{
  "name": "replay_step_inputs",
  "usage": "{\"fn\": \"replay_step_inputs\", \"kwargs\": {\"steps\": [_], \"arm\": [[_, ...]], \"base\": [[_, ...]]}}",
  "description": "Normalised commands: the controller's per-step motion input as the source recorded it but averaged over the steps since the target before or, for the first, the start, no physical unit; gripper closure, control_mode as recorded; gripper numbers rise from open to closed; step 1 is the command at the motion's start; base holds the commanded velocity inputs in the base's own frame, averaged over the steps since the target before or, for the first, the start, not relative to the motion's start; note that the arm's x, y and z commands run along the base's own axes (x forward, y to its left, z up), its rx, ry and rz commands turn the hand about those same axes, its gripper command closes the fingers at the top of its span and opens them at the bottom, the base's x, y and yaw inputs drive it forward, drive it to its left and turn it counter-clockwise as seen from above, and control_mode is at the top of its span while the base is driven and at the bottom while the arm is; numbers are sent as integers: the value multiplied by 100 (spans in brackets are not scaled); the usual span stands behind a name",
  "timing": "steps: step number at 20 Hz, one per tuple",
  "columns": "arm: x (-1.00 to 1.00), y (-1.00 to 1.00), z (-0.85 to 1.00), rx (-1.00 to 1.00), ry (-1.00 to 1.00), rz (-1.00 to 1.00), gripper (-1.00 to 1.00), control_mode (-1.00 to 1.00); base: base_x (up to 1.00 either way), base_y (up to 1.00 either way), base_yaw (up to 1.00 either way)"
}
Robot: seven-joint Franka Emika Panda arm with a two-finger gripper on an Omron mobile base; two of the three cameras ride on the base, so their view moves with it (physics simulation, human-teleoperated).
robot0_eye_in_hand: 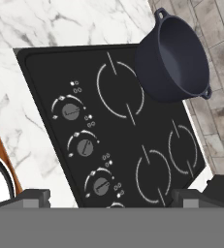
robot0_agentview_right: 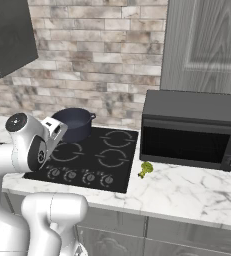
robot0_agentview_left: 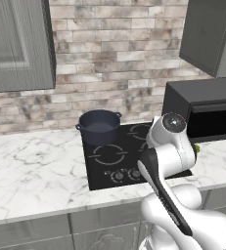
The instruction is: Turn on the burner for the pot on the stove. Wait thirty seconds for the pot to heat up. Then add the broccoli to the pot.
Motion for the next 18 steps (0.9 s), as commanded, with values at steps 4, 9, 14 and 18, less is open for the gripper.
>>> {"fn": "replay_step_inputs", "kwargs": {"steps": [4,9,14,18], "arm": [[0,0,0,0,0,0,-100,-100],[0,0,0,0,0,0,-100,-100],[0,0,0,0,0,0,-100,-100],[0,0,0,0,0,0,-100,-100]], "base": [[0,0,0],[0,0,0],[0,0,0],[0,0,0]]}}
